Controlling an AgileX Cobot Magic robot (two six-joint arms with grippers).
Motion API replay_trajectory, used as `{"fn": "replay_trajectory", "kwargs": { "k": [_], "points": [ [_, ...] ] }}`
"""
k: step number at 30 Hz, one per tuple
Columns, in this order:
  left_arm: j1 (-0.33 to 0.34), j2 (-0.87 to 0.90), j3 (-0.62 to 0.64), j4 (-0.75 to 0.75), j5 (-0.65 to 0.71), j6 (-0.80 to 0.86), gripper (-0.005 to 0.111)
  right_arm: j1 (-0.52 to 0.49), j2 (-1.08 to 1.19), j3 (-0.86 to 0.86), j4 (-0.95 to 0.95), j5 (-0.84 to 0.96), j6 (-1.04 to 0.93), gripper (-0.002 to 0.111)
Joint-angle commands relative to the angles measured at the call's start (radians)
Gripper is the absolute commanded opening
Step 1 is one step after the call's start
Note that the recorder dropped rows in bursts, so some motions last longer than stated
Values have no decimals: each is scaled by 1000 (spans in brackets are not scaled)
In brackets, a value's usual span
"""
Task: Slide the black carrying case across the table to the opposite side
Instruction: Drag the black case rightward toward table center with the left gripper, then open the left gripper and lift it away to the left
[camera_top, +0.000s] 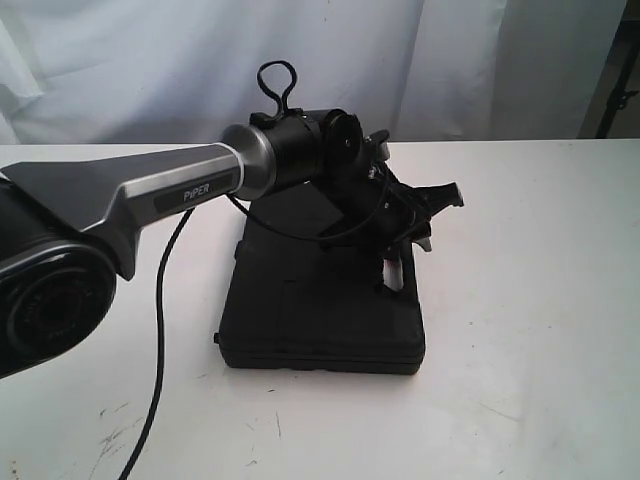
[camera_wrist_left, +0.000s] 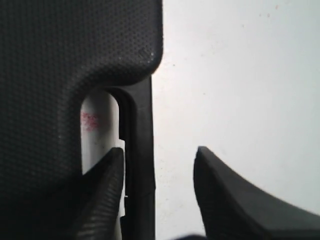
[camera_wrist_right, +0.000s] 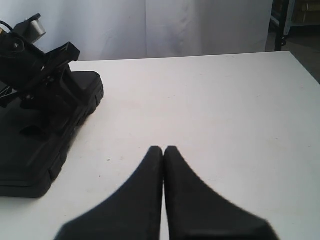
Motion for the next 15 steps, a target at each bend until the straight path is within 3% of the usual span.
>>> {"fn": "replay_trajectory", "kwargs": {
  "k": [1,11,13,14,15],
  "points": [
    [-5,-18,-7,15,-5,14,48,-5,-5,3,1,-2,0,0],
    [20,-103,-13,137,2,8,47,-5,-5,3,1,-2,0,0],
    [36,-142,-13,195,28,10,32,-5,-5,3,1,-2,0,0],
    [42,-169,-13,258,59,14,13,-5,-5,3,1,-2,0,0],
    [42,-180,-13,287,71,13,6,-5,-5,3,1,-2,0,0]
  ]
}}
